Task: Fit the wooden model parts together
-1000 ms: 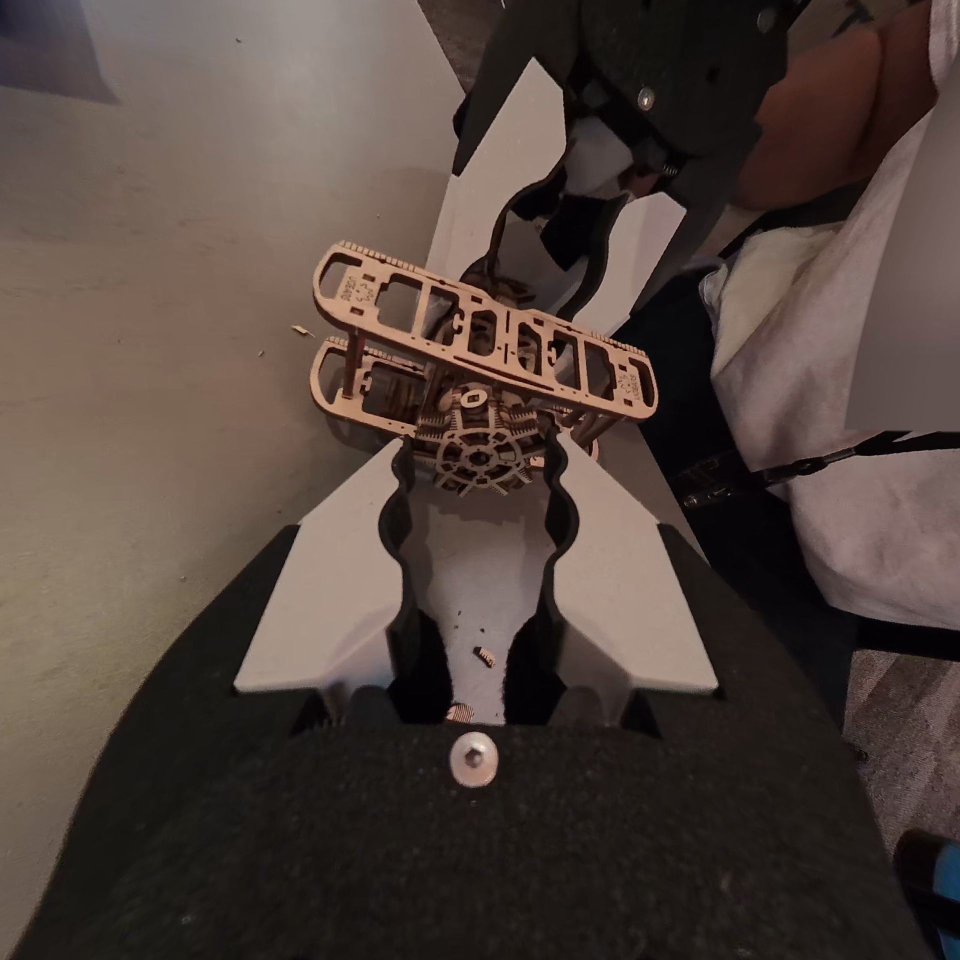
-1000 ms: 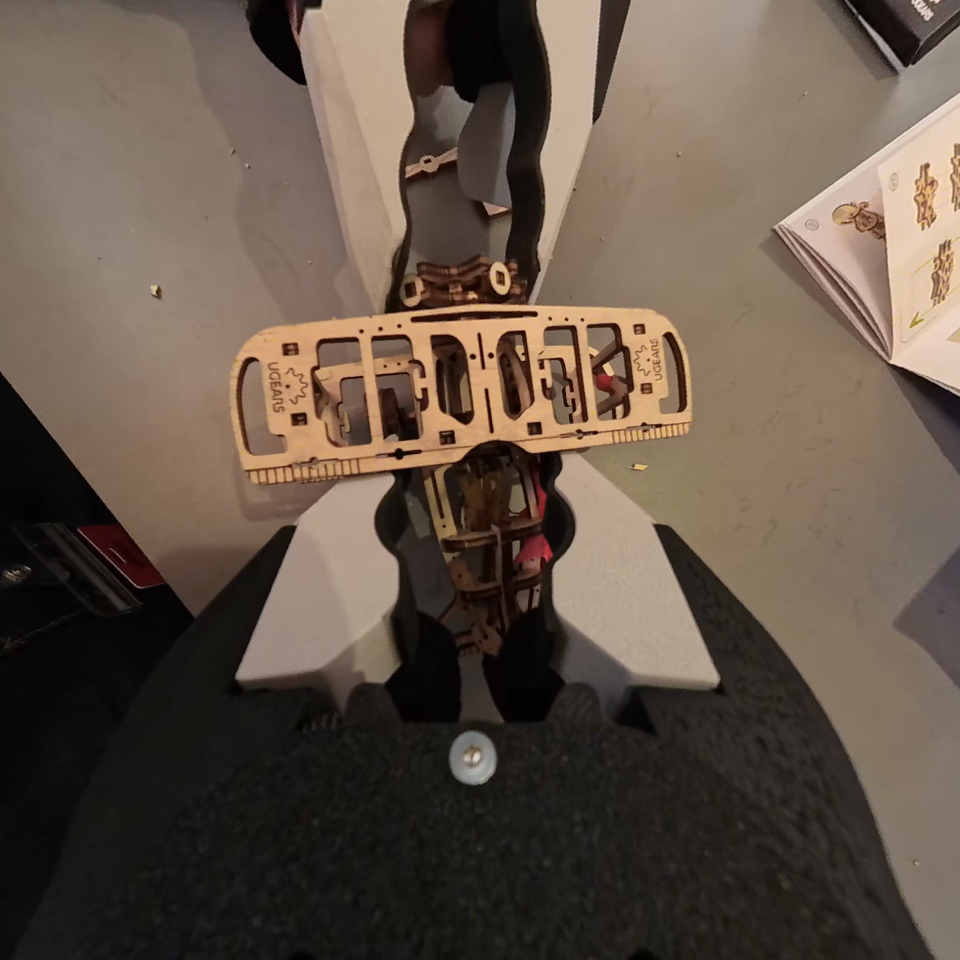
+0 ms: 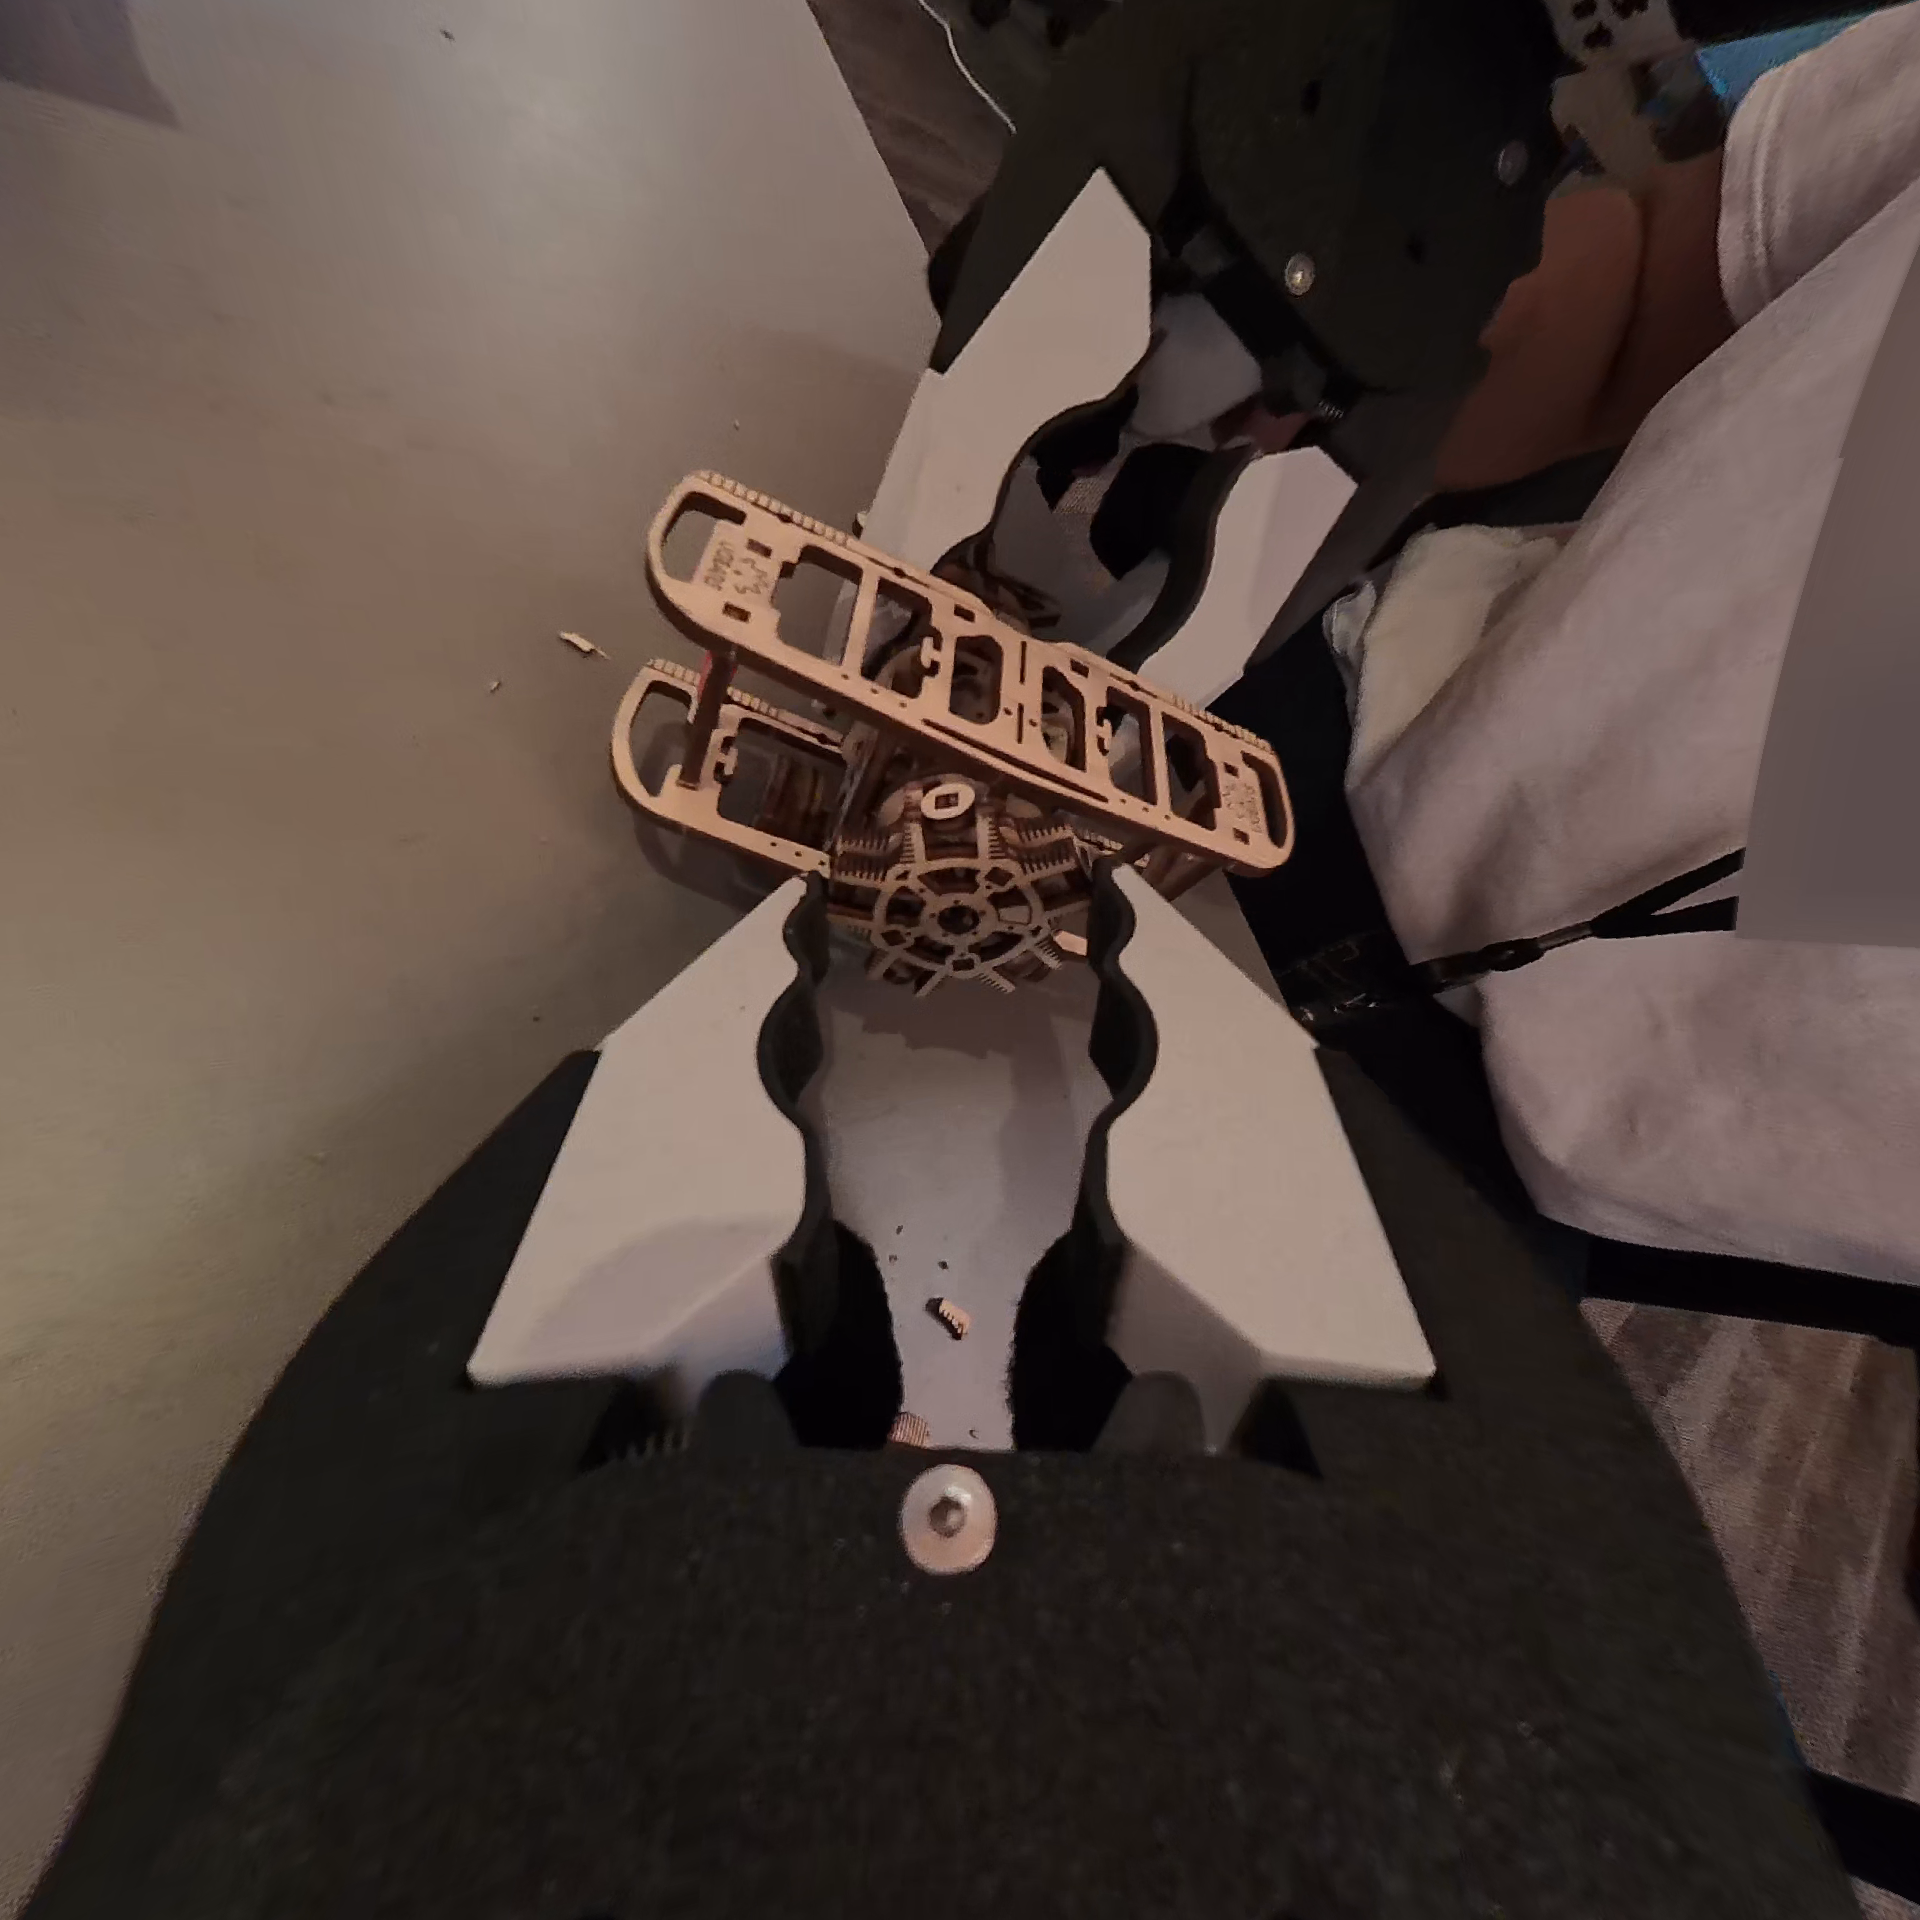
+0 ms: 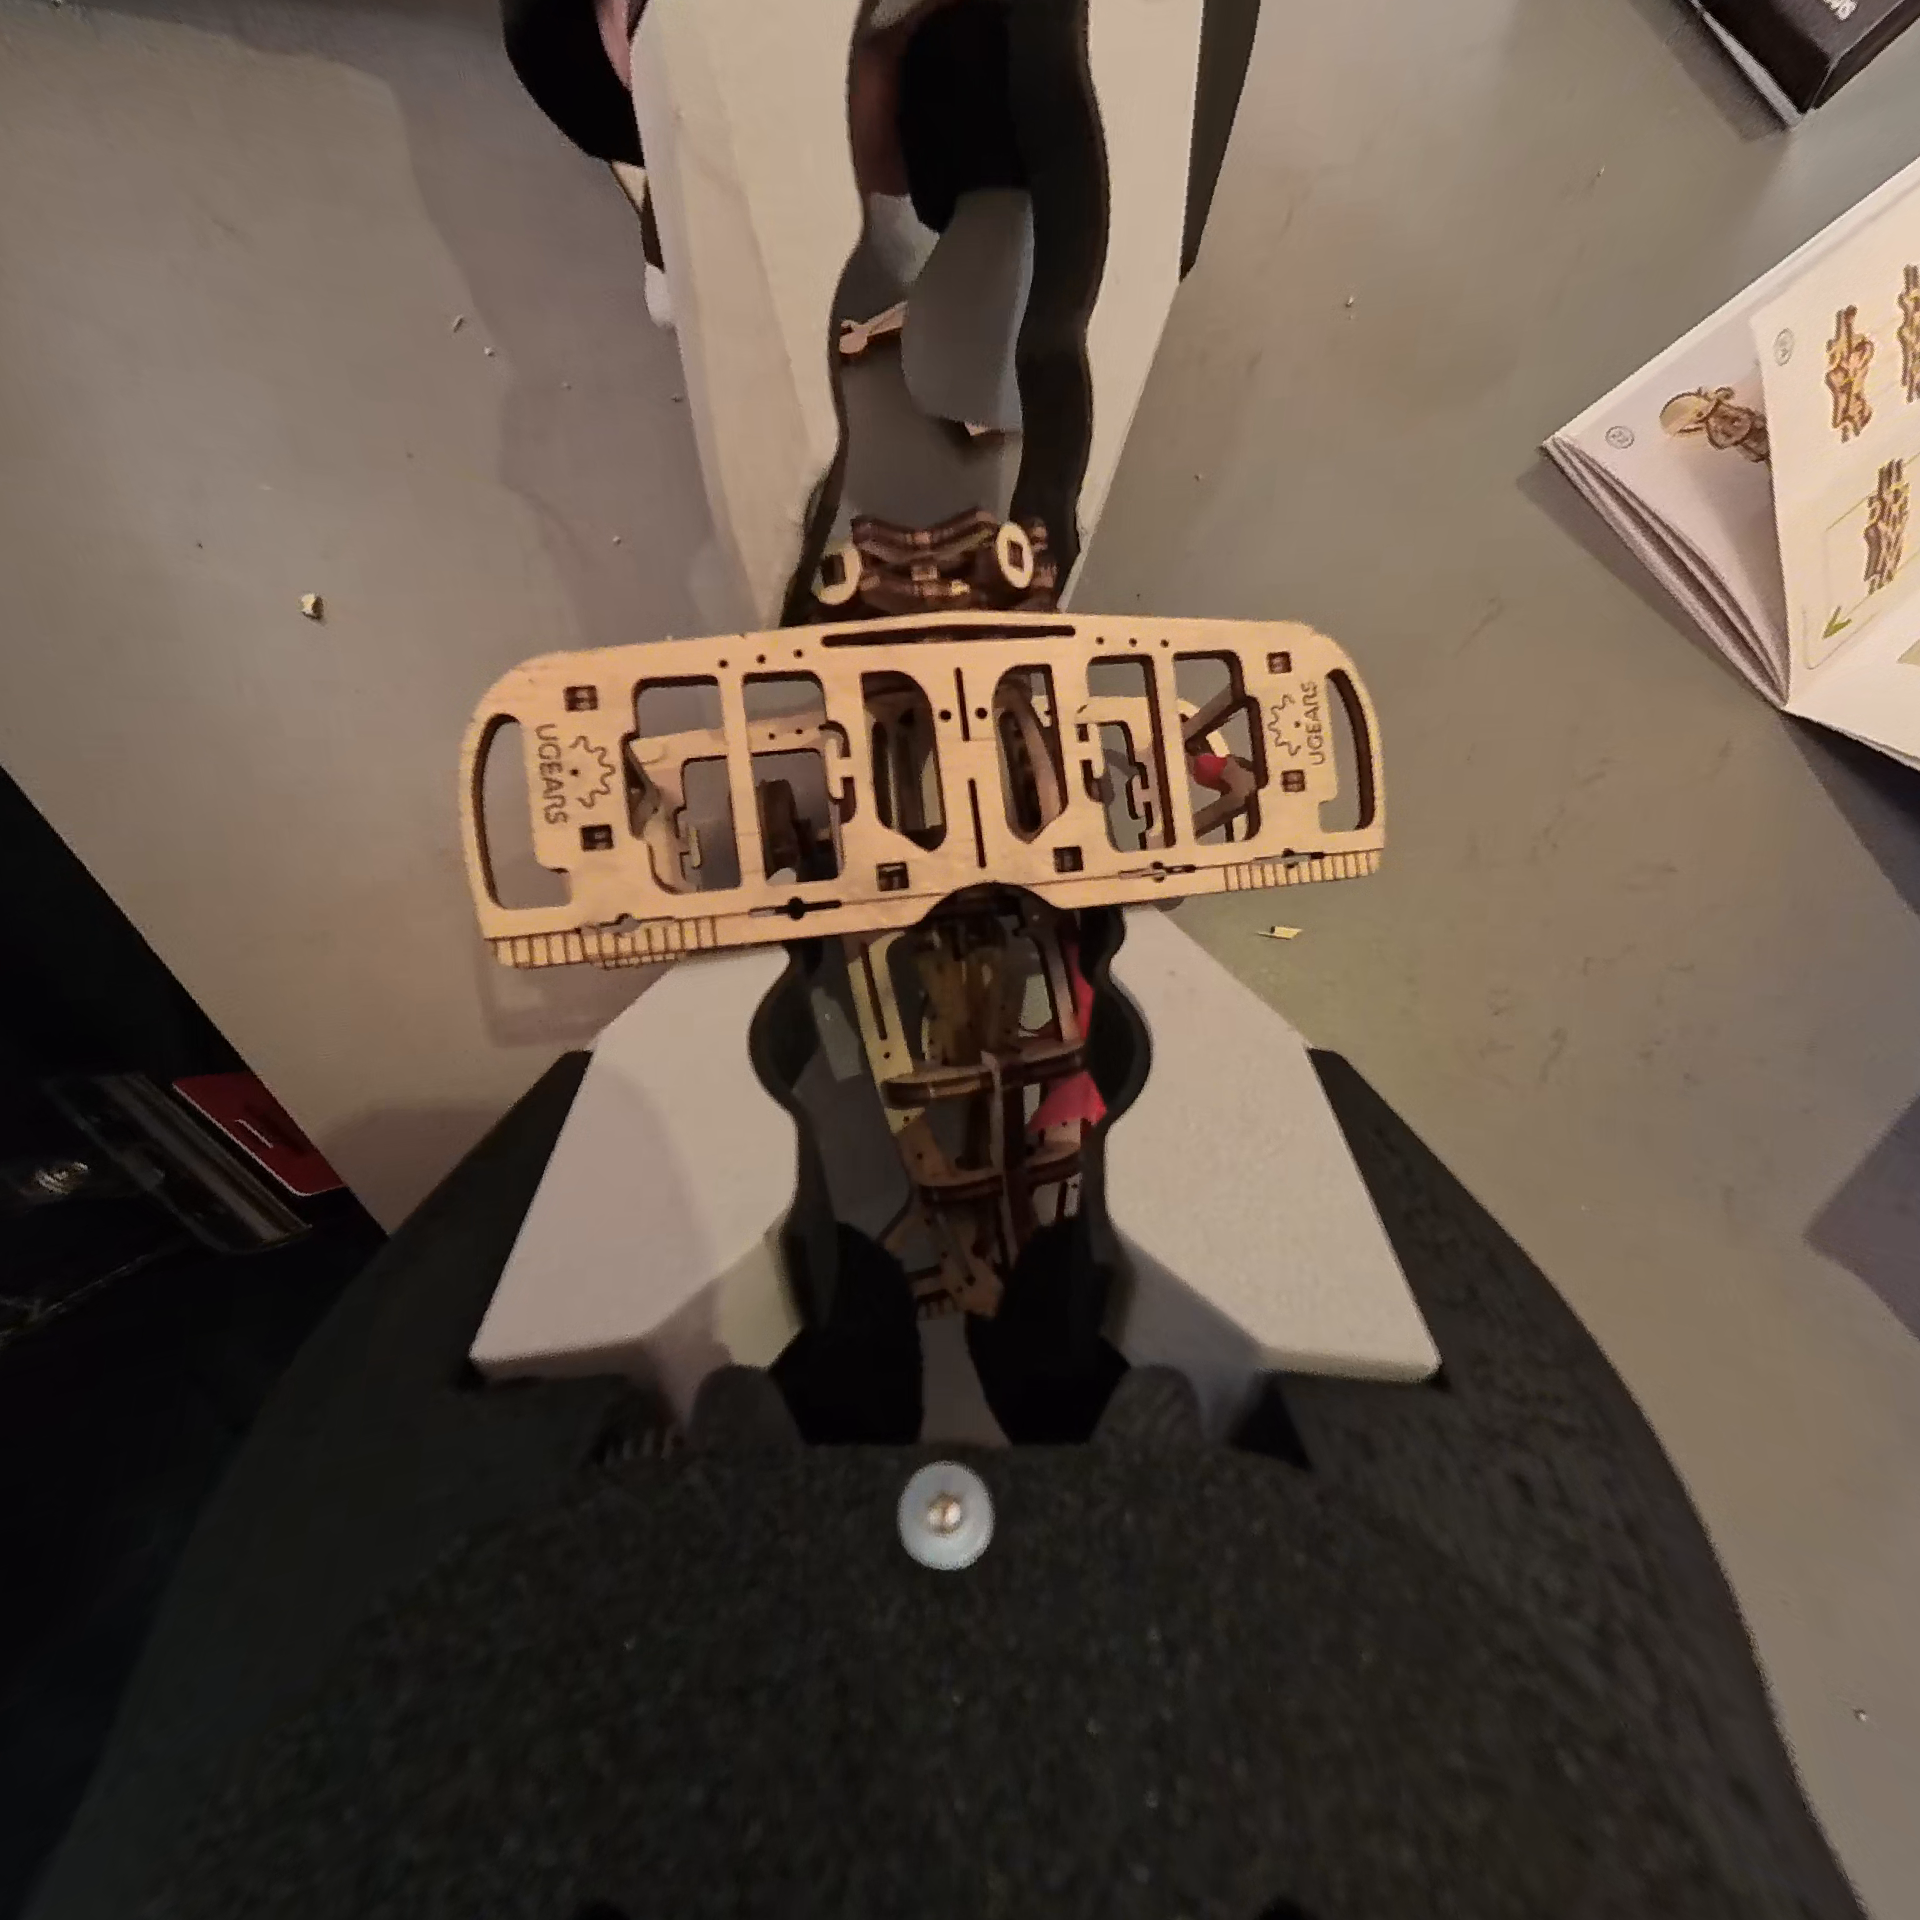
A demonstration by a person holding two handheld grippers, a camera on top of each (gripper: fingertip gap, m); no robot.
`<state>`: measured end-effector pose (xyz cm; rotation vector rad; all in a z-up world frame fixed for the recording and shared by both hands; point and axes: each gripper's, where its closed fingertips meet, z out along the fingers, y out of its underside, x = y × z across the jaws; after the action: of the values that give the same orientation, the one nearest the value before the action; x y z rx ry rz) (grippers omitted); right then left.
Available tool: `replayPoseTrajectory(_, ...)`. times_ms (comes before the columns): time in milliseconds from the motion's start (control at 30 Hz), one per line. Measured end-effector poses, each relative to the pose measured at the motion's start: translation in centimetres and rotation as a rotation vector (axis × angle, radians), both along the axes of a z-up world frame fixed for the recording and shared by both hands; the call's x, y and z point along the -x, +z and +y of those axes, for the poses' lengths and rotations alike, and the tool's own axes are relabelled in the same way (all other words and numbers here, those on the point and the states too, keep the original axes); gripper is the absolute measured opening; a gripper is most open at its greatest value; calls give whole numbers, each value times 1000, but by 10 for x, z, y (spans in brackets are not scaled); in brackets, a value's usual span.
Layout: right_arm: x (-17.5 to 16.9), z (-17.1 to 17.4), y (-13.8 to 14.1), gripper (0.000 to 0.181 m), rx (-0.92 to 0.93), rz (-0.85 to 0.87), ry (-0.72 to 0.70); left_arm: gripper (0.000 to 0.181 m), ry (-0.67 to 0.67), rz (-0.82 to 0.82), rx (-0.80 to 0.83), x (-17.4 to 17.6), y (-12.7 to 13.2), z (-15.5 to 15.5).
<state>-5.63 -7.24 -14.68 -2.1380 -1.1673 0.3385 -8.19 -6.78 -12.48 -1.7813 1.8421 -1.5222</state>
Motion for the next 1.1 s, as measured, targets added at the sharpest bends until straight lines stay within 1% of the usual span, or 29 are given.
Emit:
replayPoseTrajectory(67, 0, 0, 0, 49, 1, -4, 0, 47, 1, 10, 9, 0, 0, 0)
replayPoseTrajectory(200, 1, 0, 0, 48, -2, -9, 3, 47, -6, 31, -74, 1, -1, 0)
replayPoseTrajectory(300, 1, -1, 0, 48, -1, -11, 3, 47, -10, 35, -97, 1, -1, 0)
replayPoseTrajectory(433, 1, -1, 0, 48, 0, -10, -3, 47, -8, 11, -60, 1, -1, 0)
replayPoseTrajectory(567, 2, 0, 0, 48, 2, -9, -5, 47, -13, 9, -78, 2, -1, 0)
replayPoseTrajectory(700, 1, 1, 0, 48, 2, -2, -1, 47, -8, -11, -49, 1, 0, 1)
replayPoseTrajectory(1100, -2, 0, 1, 49, 0, 40, 32, 48, -17, -22, -44, -1, -2, -1)
